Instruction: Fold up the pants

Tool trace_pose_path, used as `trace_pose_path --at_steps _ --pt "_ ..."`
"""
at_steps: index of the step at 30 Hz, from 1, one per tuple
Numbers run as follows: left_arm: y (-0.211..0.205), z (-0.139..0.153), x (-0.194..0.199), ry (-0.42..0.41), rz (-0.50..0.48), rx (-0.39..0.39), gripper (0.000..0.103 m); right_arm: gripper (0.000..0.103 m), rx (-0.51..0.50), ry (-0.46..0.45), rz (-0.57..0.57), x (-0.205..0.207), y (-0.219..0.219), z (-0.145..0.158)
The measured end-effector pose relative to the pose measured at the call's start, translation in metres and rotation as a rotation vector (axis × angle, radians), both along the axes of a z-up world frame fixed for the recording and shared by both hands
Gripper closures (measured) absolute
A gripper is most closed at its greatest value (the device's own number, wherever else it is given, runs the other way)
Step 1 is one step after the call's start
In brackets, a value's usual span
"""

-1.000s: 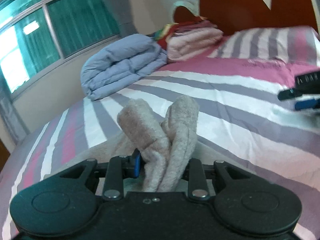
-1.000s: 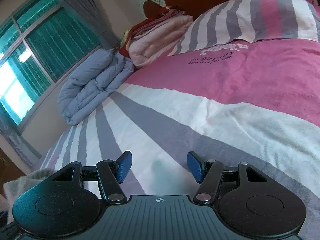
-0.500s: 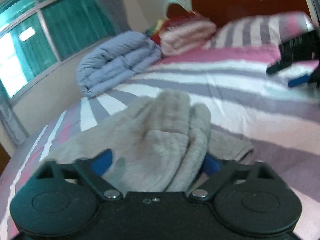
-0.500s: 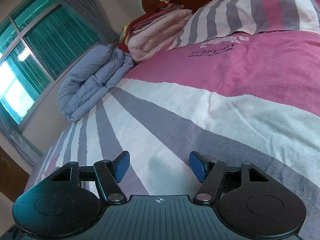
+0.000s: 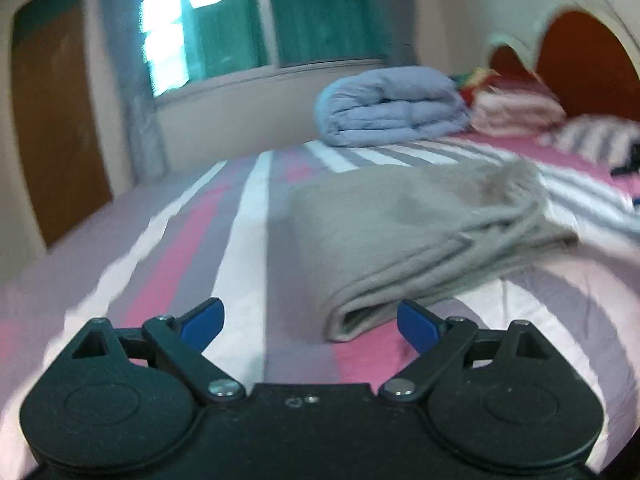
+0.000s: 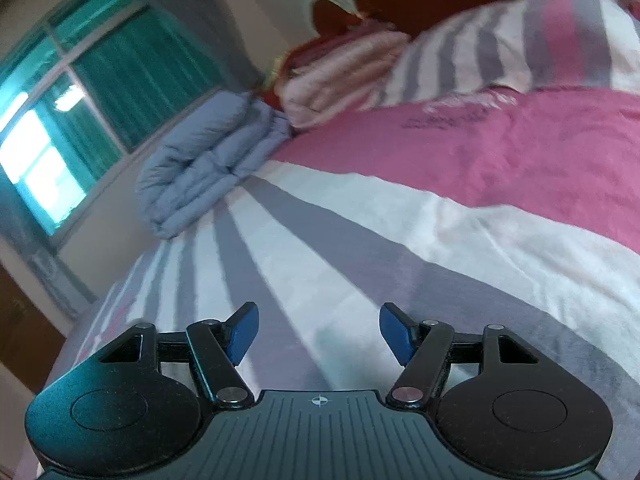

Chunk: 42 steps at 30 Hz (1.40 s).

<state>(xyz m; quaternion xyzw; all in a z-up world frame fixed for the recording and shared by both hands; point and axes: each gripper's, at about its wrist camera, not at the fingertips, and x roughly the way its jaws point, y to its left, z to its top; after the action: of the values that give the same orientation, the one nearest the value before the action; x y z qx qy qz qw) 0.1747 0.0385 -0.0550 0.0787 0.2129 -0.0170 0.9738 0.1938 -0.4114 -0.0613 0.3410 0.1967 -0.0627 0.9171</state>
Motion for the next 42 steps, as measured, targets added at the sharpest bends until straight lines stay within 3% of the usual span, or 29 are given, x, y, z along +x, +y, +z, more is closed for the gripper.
trace_pose_path --at_steps 2,4,5,8,10,15,19,23,24,25,26,28,31,33,34,36,37,40,42 --pt "0.004 -0.001 0.011 0.030 0.025 -0.001 0.018 0.036 -0.018 -0.048 0.042 -0.005 0.013 0.007" --pt "0.006 -0.007 0.027 0.098 0.030 0.011 0.032 0.036 -0.023 -0.081 0.088 -0.008 0.025 0.013" --pt "0.006 -0.010 0.033 0.104 0.028 0.000 0.033 0.036 -0.016 -0.098 0.116 -0.011 0.030 0.015" --pt "0.008 -0.011 0.043 0.089 0.039 -0.014 0.033 0.033 0.002 -0.121 0.191 -0.015 0.042 0.018" --pt "0.013 -0.012 0.045 0.062 0.054 -0.035 0.027 0.033 0.039 -0.148 0.282 -0.012 0.048 0.019" --pt "0.037 -0.028 0.043 0.047 0.050 -0.136 0.026 0.033 0.060 -0.221 0.494 0.004 0.079 0.030" --pt "0.043 -0.032 0.044 0.025 0.045 -0.165 0.025 0.033 0.034 -0.164 0.553 0.032 0.118 0.028" --pt "0.052 -0.038 0.047 0.043 0.045 -0.231 0.020 0.034 0.004 -0.065 0.541 0.061 0.142 0.017" --pt "0.053 -0.038 0.047 0.044 0.046 -0.237 0.019 0.038 -0.008 -0.068 0.536 0.065 0.144 0.014" --pt "0.054 -0.038 0.048 0.044 0.047 -0.241 0.019 0.077 -0.019 -0.070 0.537 0.069 0.146 0.013" --pt "0.055 -0.038 0.049 0.043 0.051 -0.247 0.018 0.087 -0.026 -0.048 0.536 0.075 0.147 0.011" --pt "0.056 -0.038 0.049 0.037 0.061 -0.261 0.018 0.088 0.005 -0.046 0.527 0.078 0.143 0.008" --pt "0.059 -0.038 0.048 0.031 0.062 -0.283 0.018 0.088 -0.016 -0.167 0.509 0.048 0.134 0.025" --pt "0.058 -0.039 0.049 0.035 0.063 -0.277 0.017 0.088 0.007 -0.108 0.472 0.046 0.128 0.012" --pt "0.057 -0.039 0.049 0.036 0.067 -0.275 0.017 0.088 0.048 -0.016 0.462 0.057 0.124 -0.003" --pt "0.058 -0.039 0.049 0.038 0.073 -0.275 0.016 0.087 0.130 0.000 0.454 0.064 0.117 -0.011" --pt "0.058 -0.039 0.049 0.038 0.075 -0.274 0.016 0.084 0.126 -0.024 0.460 0.063 0.116 -0.007" --pt "0.058 -0.038 0.049 0.039 0.075 -0.276 0.016 0.050 0.097 -0.081 0.421 0.046 0.109 0.003" --pt "0.057 -0.038 0.049 0.039 0.077 -0.272 0.015 0.046 0.148 -0.089 0.395 0.038 0.097 0.001"
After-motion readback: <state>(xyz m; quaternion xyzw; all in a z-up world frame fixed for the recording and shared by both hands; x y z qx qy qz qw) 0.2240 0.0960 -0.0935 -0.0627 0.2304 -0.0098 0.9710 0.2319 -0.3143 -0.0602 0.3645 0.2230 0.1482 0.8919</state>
